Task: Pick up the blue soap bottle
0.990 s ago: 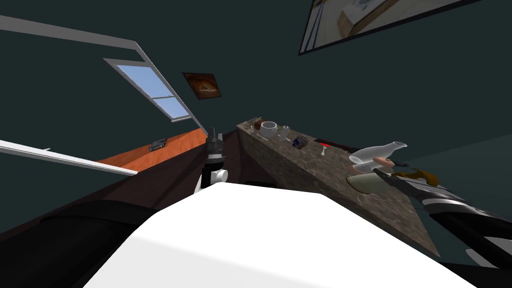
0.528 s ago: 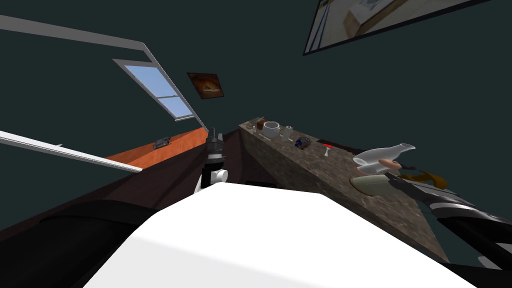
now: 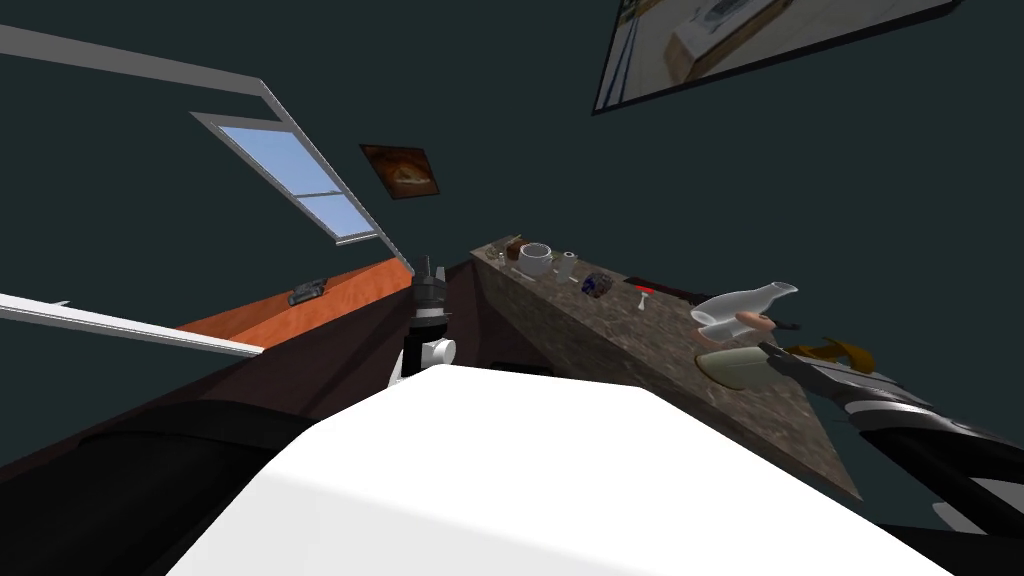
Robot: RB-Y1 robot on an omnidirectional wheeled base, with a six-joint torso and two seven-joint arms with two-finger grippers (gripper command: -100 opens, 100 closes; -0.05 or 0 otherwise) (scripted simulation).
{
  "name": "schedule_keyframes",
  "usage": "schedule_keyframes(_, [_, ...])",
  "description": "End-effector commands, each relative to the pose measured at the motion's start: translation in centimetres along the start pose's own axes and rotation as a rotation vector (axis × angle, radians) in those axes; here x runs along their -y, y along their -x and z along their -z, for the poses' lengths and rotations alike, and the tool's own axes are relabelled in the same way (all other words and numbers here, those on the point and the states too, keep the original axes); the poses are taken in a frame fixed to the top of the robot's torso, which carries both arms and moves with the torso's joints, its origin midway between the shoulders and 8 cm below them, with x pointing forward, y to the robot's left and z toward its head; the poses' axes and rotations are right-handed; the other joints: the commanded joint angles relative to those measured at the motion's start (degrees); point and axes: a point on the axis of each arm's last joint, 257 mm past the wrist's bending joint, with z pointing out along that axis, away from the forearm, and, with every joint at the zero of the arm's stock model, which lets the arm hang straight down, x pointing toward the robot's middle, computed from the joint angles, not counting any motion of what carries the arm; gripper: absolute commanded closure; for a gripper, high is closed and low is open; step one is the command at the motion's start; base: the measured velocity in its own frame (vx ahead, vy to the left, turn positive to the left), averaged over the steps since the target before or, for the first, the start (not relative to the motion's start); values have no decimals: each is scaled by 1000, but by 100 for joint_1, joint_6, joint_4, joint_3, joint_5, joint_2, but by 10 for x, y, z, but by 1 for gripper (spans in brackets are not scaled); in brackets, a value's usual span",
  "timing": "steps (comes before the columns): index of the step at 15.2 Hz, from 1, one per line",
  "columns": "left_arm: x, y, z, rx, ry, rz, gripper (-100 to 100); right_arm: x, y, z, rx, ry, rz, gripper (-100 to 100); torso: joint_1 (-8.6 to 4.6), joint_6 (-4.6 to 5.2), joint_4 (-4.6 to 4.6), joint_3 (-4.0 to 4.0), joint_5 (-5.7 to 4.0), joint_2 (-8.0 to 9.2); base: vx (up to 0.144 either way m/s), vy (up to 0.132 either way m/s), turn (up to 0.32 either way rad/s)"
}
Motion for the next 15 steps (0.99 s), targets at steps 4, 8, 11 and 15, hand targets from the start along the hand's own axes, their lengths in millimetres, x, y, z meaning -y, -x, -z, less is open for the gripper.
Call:
schedule_keyframes(4, [0,0,0,0,0,0,0,-23,12,-1,23,24,21,100,12,-6,0,-1,5,-1,22,-52,-66])
schedule_keyframes(8, [0,0,0,0,0,0,0,-42,7,6,11,30,33,100,22,-1,0,2,7,4,24,-47,-98])
schedule_keyframes(11, [0,0,0,0,0,0,0,-60,9,9,14,49,37,100,12,3,0,3,3,6,30,-58,-93])
schedule_keyframes(15, [0,0,0,0,0,0,0,-86,17,12,26,83,38,100,5,8,-1,3,-2,7,30,-57,-94])
